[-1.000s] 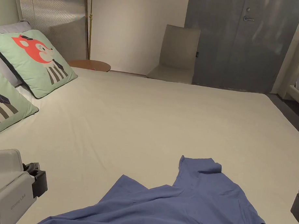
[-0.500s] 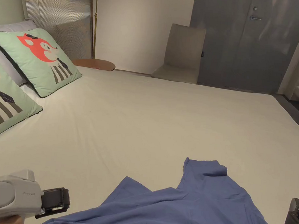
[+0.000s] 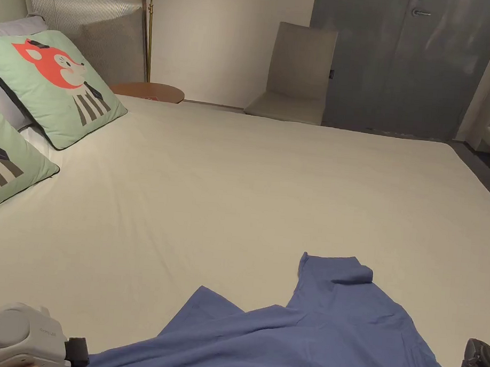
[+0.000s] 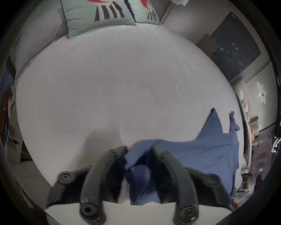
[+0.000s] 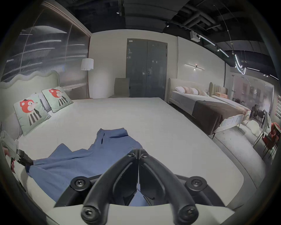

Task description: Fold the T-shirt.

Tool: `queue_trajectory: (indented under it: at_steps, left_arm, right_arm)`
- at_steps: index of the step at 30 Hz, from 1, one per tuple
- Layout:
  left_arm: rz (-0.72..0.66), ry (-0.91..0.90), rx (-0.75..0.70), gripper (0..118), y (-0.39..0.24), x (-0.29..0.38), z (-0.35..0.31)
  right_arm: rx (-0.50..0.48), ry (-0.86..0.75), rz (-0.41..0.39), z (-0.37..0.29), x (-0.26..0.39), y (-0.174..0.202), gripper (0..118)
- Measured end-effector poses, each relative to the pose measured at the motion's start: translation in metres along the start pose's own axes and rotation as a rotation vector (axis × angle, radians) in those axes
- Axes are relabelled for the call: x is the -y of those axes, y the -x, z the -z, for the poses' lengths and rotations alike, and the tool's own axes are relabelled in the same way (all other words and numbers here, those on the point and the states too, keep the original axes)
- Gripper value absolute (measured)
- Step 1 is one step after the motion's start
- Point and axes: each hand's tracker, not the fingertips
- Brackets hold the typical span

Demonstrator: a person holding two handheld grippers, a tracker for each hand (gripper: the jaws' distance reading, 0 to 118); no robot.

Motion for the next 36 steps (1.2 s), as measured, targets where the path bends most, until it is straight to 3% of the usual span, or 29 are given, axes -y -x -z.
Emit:
queue_trajectory:
  at_steps: [3, 4, 5, 6, 7, 8, 15, 21, 25, 27, 28, 30, 31, 34, 36]
  left_arm:
    - [-0.001, -0.014, 0.055, 7, 0.0, 0.004, -0.004]
    - [0.004, -0.023, 0.038, 7, -0.002, 0.005, -0.005]
    - [0.021, -0.039, 0.021, 7, -0.004, 0.007, -0.007]
    - [0.055, -0.058, 0.021, 7, -0.007, 0.009, -0.009]
    - [0.076, -0.071, 0.014, 7, -0.009, 0.012, -0.012]
    - [0.089, -0.081, 0.007, 7, -0.007, 0.007, -0.007]
    - [0.148, -0.139, -0.006, 7, -0.02, 0.022, -0.026]
    - [0.175, -0.169, -0.014, 7, -0.032, 0.028, -0.036]
    - [0.192, -0.178, -0.024, 7, -0.033, 0.027, -0.036]
    - [0.197, -0.181, -0.026, 7, -0.034, 0.029, -0.037]
    - [0.198, -0.182, -0.026, 7, -0.031, 0.025, -0.036]
    - [0.206, -0.19, -0.028, 7, -0.032, 0.026, -0.037]
    - [0.209, -0.195, -0.027, 7, -0.033, 0.027, -0.039]
    - [0.226, -0.217, -0.023, 7, -0.039, 0.028, -0.046]
    - [0.24, -0.243, -0.017, 7, -0.041, 0.028, -0.05]
  right_arm:
    - [-0.019, 0.022, -0.002, 0.026, -0.003, -0.014, 4]
    - [-0.029, 0.043, -0.011, 0.035, -0.006, -0.013, 19]
    - [-0.045, 0.078, -0.022, 0.04, -0.008, -0.001, 50]
    - [-0.061, 0.114, -0.024, 0.053, -0.011, 0.0, 88]
    - [-0.078, 0.163, -0.033, 0.069, -0.013, 0.001, 102]
    - [-0.098, 0.201, -0.029, 0.088, -0.012, -0.002, 105]
    - [-0.062, 0.419, -0.02, 0.196, -0.014, -0.005, 103]
    - [-0.041, 0.562, 0.047, 0.267, -0.003, -0.011, 100]
    - [-0.026, 0.609, 0.05, 0.287, 0.003, -0.01, 75]
    - [-0.025, 0.61, 0.058, 0.285, 0.004, -0.011, 69]
    - [-0.03, 0.594, 0.057, 0.276, 0.001, -0.009, 58]
    - [-0.072, 0.541, 0.03, 0.258, -0.004, -0.007, 5]
    - [-0.06, 0.518, 0.0, 0.251, -0.006, -0.007, 3]
    - [-0.13, 0.429, 0.031, 0.237, -0.005, -0.012, 3]
    - [-0.116, 0.365, 0.012, 0.214, -0.01, -0.012, 3]
